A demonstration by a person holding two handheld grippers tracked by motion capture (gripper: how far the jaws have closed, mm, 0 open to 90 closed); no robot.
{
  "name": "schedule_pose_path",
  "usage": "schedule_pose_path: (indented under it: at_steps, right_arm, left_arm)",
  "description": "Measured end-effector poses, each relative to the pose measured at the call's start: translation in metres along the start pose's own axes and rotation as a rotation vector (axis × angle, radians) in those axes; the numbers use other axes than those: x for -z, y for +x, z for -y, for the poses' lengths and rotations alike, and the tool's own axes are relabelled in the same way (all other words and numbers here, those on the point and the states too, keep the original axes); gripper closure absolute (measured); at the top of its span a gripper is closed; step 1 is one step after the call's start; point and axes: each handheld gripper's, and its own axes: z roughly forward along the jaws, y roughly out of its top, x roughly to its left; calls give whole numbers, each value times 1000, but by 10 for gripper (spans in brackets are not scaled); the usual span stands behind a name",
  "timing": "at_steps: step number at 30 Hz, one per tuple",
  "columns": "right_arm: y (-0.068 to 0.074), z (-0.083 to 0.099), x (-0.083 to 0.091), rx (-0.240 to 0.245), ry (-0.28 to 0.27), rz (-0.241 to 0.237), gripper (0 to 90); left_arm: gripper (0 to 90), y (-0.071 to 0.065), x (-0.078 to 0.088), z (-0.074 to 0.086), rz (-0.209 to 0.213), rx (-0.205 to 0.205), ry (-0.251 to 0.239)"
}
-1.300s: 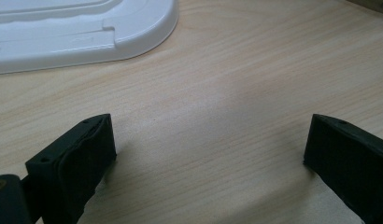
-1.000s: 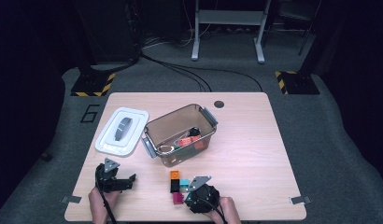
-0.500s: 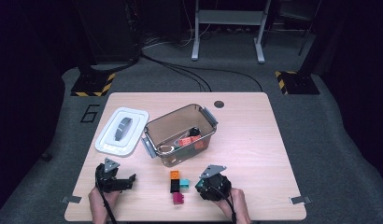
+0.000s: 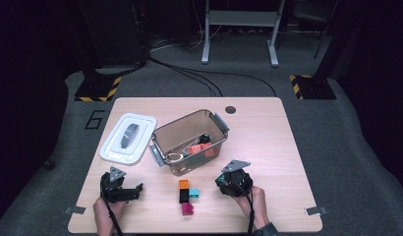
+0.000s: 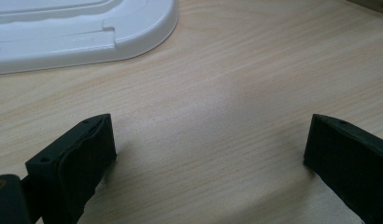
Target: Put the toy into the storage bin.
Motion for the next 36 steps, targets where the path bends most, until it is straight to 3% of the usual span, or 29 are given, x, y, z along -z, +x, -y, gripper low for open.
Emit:
schedule_pose_path:
  at_steps: [29, 36]
  right_arm:
    - [-65, -35, -5, -102, -47, 127, 585]
    - [-77, -47, -1, -96, -68, 150, 585]
  left_arm:
    - [20, 0, 0, 0, 2, 1, 0]
    - [20, 0, 0, 0, 3, 1, 1]
